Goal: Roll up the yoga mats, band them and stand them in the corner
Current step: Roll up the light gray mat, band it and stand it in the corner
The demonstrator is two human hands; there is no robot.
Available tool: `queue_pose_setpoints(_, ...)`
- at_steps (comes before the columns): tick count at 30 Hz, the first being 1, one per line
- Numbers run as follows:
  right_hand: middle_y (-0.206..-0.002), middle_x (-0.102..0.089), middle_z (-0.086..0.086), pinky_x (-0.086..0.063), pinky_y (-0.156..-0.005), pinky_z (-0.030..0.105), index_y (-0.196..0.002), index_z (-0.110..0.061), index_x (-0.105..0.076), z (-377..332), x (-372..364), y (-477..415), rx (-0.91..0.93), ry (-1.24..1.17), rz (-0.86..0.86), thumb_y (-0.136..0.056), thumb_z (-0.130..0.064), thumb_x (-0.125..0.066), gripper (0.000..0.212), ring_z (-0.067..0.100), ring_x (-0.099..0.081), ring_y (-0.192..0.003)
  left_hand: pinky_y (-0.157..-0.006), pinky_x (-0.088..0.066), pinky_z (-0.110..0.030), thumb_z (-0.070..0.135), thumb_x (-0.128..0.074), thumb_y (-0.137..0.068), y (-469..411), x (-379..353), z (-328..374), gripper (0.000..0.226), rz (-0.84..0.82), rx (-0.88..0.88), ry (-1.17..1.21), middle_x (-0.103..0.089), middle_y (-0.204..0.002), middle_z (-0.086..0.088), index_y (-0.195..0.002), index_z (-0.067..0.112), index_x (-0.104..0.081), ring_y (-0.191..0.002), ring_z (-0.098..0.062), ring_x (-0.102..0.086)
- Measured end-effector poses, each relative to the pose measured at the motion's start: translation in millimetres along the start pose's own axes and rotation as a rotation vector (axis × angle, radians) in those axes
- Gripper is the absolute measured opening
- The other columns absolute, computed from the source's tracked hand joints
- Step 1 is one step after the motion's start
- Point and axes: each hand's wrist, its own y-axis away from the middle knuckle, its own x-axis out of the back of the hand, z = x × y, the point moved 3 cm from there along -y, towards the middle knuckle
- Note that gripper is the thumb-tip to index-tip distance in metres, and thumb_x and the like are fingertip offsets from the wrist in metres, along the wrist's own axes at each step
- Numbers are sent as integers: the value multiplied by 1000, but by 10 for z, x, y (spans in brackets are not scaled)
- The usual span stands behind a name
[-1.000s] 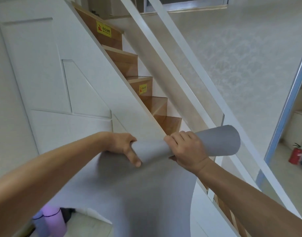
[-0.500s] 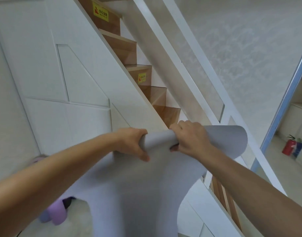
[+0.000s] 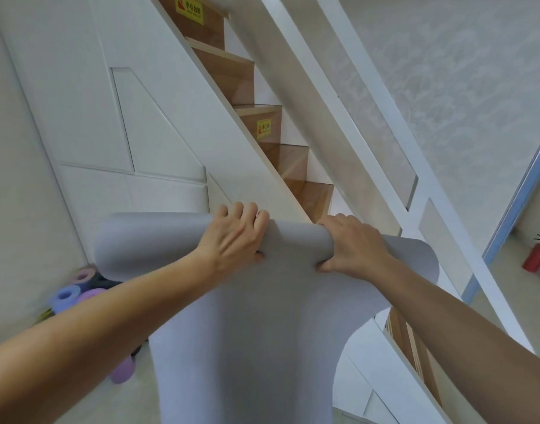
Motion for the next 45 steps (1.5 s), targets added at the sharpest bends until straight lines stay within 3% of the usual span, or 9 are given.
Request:
queue_pose_setpoints(3, -111, -56, -6, -31, -70, 29, -120, -30, -50, -2, 6, -10, 42, 81, 13, -66, -61, -80, 69, 19, -55, -99, -53, -32, -34, 59, -86, -43, 47, -20, -21, 76, -71, -42, 54, -54, -81, -7, -93, 10, -57, -63, -27, -51)
queue_pose_setpoints(7, -76, -59, 10, -32, -53, 31, -91, -10, -61, -101, -77, -9, 82, 241, 288, -46, -41, -99, 67, 28, -56, -62, -49, -26, -31, 47, -91, -45, 83, -77, -86, 67, -88, 0, 36, -53, -75, -9, -89, 9, -58, -55, -26, -51)
queue_pose_setpoints(11, -70, -58, 12, -36, -50, 30, -87, -8, -60, -142, -109, -70, 95, 233, 346, -52, -31, -98, 57, 31, -55, -55, -48, -28, -30, 42, -84, -68, 56, -84, -95, 49, -158, 33, -2, -58, -76, -9, -92, 11, -54, -57, -28, -57)
queue_pose_setpoints(15, -103, -68, 1, -58, -73, 39, -112, -23, -56, -132, -120, -93, 103, 146, 63, -86, -46, -73, 39, 26, -67, -86, -66, -40, -35, 47, -62, -88, 44, -110, -105, 40, -402, 49, 179, -66, -104, -8, -110, 17, -45, -92, -35, -65)
queue_pose_setpoints(21, -107, -68, -7, -46, -68, 31, -108, -33, -49, -128, -206, -45, 161, 115, -196, -87, -56, -64, 34, 16, -58, -83, -70, -41, -31, 49, -67, -79, 131, -204, -29, 32, -557, 50, 379, -64, -100, -3, -93, 27, -48, -96, -29, -62)
queue_pose_setpoints(24, -114, -63, -6, -44, -71, 31, -118, -33, -48, -133, -211, -44, 138, 87, -161, -80, -56, -69, 48, 19, -60, -95, -68, -37, -28, 46, -73, -77, 140, -264, -22, 39, -639, 115, 512, -53, -81, 6, -75, 25, -42, -86, -23, -55)
queue_pose_setpoints(29, -128, -56, 3, -41, -99, 40, -143, -28, -40, -248, -359, 31, 130, 115, -1, -76, -62, -67, 80, 25, -54, -113, -67, -45, -31, 41, -81, -72, 84, -324, -147, 34, -711, 228, 770, -60, -75, 4, -71, 22, -54, -77, -21, -58)
queue_pose_setpoints(38, -101, -66, -3, -39, -64, 31, -109, -29, -41, -333, -290, -61, 80, 45, -154, -78, -55, -70, 50, 20, -55, -78, -67, -45, -30, 39, -82, -74, 60, -360, -196, 30, -778, 136, 705, -61, -76, 6, -74, 23, -56, -77, -18, -58)
queue_pose_setpoints(45, -81, -50, -10, -26, -51, 27, -99, -32, -37, -344, -276, -56, 103, 7, -284, -73, -54, -71, 48, 17, -48, -74, -69, -41, -30, 45, -77, -72, 99, -465, -43, 40, -736, 127, 575, -49, -80, 11, -75, 30, -40, -84, -19, -52)
